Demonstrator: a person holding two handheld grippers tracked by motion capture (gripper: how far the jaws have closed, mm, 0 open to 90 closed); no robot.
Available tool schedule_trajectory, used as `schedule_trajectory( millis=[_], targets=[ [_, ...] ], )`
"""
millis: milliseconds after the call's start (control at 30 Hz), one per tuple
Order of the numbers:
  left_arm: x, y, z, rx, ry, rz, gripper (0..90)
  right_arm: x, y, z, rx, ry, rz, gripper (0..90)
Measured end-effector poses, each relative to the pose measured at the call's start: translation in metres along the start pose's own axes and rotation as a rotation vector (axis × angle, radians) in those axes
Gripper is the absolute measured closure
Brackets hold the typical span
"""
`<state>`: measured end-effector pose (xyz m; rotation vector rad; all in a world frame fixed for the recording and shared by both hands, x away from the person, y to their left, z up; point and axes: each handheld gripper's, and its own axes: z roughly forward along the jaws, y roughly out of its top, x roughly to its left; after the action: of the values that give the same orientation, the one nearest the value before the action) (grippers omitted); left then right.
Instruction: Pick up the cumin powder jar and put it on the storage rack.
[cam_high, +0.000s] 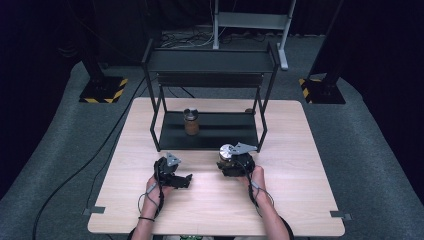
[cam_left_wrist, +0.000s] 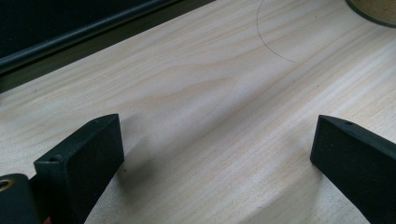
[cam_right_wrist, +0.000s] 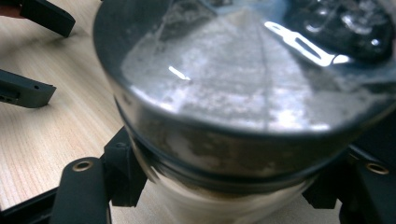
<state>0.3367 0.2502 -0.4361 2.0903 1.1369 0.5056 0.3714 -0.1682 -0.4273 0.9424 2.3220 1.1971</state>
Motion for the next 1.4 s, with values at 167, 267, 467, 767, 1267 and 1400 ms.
schedule_trajectory(
  millis=[167, 267, 467, 767, 1267, 1400],
  targets=[
    [0.000, 0.000, 0.000, 0.000, 0.000, 0.000, 2.4, 0.001, 0.000, 0.000, -0.002, -0.004, 0.000, 30.1],
    [0.000, 0.000, 0.000, 0.000, -0.001, 0.000, 2.3, 0.001, 0.000, 0.000, -0.001, -0.005, -0.001, 30.1],
    [0.000, 0.000, 0.000, 0.001, -0.001, 0.001, 2.3, 0.004, 0.000, 0.000, 0.000, -0.014, -0.002, 30.1],
    [0.000, 0.000, 0.000, 0.000, 0.001, 0.001, 2.4, 0.006, 0.001, -0.002, 0.003, -0.029, -0.002, 30.2],
    [0.000, 0.000, 0.000, 0.000, 0.001, 0.001, 2.4, 0.005, 0.001, -0.009, 0.002, -0.065, 0.024, 30.1],
    [0.000, 0.000, 0.000, 0.000, 0.001, 0.004, 2.4, 0.006, 0.000, -0.010, -0.003, -0.071, 0.022, 30.1]
  ],
)
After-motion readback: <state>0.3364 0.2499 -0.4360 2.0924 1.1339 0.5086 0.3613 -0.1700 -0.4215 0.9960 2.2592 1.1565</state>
